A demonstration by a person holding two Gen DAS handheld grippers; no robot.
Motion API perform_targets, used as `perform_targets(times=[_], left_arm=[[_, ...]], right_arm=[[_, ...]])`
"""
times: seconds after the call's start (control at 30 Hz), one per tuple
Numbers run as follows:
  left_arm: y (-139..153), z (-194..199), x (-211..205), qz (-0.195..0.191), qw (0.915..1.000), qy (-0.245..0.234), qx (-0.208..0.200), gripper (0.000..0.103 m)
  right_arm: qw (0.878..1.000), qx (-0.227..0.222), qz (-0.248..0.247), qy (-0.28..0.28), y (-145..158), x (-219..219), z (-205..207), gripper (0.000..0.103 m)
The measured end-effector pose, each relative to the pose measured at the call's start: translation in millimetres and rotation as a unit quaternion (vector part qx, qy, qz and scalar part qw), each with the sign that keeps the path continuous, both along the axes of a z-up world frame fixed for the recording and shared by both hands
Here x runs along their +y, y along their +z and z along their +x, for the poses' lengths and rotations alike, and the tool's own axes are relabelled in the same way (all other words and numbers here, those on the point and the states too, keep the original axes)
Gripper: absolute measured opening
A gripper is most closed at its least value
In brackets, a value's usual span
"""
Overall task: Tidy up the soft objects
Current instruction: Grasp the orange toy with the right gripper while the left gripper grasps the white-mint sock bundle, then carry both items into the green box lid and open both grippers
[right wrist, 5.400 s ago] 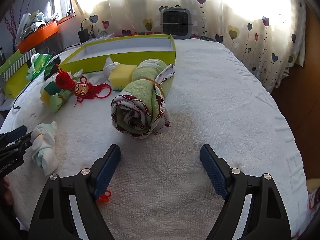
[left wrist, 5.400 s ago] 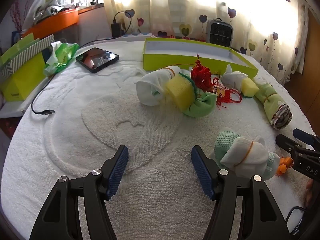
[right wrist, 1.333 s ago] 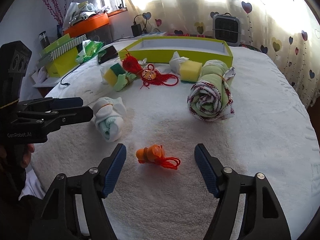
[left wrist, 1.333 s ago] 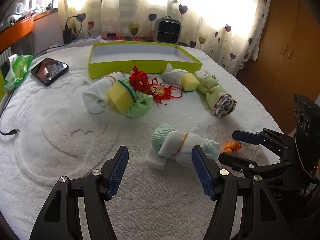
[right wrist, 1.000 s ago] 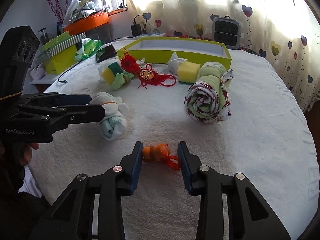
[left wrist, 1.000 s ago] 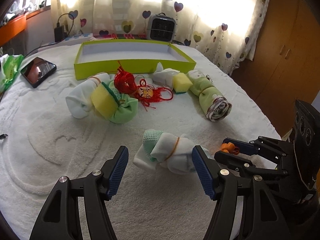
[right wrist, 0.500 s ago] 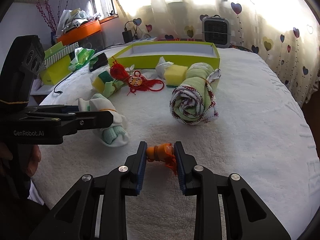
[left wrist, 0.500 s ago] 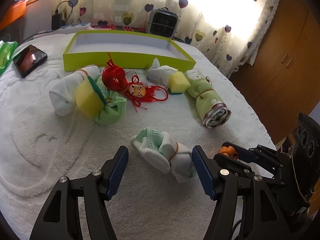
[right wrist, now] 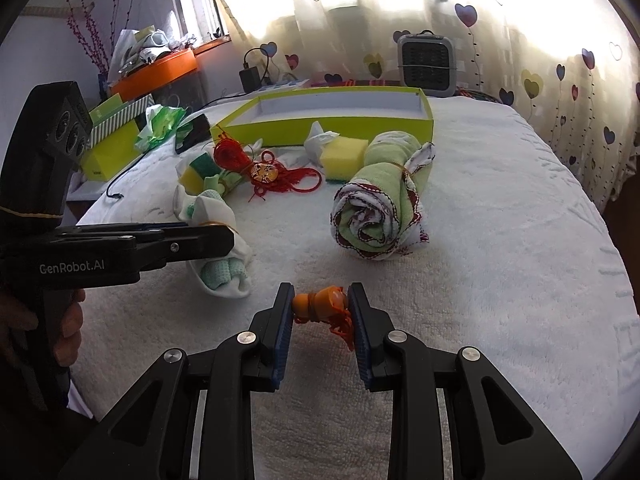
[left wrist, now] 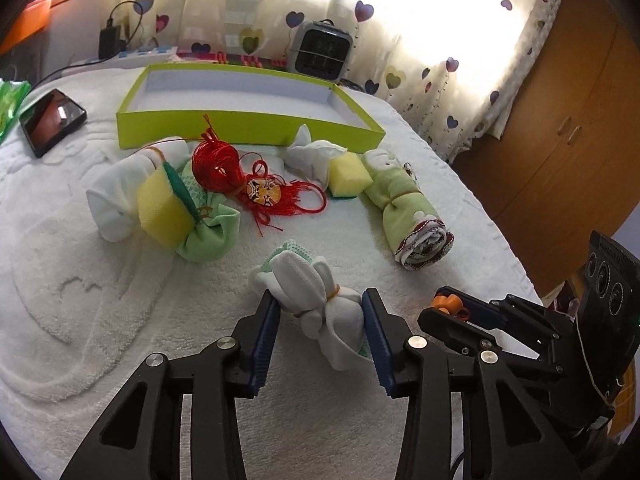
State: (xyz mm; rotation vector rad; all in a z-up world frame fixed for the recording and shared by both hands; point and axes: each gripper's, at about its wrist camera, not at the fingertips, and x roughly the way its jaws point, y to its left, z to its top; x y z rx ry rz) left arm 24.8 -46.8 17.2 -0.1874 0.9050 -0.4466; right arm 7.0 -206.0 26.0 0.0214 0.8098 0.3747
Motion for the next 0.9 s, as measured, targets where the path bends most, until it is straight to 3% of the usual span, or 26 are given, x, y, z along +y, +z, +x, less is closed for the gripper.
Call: perform_targets(times=[0.43, 0.9], left_arm=[[14.6, 12.2, 18.9, -0.006, 0.9998, 0.019, -0.009, 0.039], [54.7, 30.3, 30.1, -0.011, 0.9987, 0.023, -0.045, 0.039]], right_arm=[[1.000, -0.015, 0.007, -0.007, 14.2, -1.7, 12.2, 0.029], [0.999, -0.044, 0.007, -0.009, 45.2, -2.6, 40.2, 0.029]])
